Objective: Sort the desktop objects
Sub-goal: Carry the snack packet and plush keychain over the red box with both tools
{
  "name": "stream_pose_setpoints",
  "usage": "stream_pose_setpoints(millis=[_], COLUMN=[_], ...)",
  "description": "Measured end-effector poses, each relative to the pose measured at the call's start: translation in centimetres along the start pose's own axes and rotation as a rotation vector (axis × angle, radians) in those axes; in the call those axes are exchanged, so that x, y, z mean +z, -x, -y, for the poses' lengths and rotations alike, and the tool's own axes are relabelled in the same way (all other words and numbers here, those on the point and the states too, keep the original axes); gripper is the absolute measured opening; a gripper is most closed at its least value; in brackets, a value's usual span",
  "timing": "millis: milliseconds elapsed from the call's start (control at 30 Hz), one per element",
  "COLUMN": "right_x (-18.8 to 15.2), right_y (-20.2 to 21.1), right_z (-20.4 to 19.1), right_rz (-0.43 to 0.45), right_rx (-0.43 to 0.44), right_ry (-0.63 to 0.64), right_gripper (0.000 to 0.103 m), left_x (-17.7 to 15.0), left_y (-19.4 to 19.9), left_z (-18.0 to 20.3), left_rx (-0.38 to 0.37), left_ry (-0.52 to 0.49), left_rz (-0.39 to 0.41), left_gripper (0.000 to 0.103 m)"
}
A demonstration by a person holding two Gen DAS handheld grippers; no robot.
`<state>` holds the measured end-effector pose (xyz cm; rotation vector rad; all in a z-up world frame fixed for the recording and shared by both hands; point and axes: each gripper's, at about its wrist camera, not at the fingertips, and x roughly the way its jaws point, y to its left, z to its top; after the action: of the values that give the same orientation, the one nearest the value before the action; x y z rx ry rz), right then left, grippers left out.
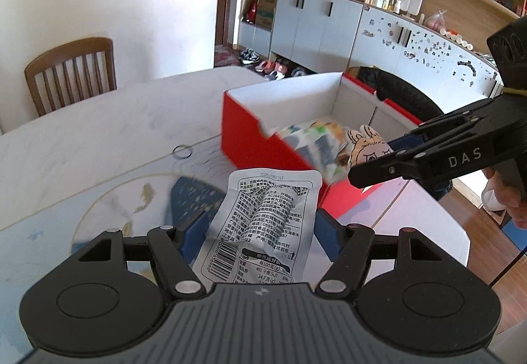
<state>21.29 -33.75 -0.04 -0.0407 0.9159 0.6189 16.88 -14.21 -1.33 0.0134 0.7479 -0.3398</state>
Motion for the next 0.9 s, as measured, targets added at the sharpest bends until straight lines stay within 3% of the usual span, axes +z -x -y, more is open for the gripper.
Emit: stream_pose_setpoints(millis=[533, 900], right_x=[-0.2, 0.5], right_y=[3.0, 2.0], right_z=[8.4, 12.6], right_rz=[0.052, 0.051], right_rx=[-0.089, -0.133], right_ry=[-0.038, -0.068], right_gripper=[0.044, 0.043], left_x=[5.5, 9.7], left_y=[-3.8, -8.8], left_z=[6.8, 10.2], left_rx=[-0.019, -0.005], left_ry=[-0.085, -0.13], left_rz=[0.044, 0.034], left_gripper=[0.069, 0.069])
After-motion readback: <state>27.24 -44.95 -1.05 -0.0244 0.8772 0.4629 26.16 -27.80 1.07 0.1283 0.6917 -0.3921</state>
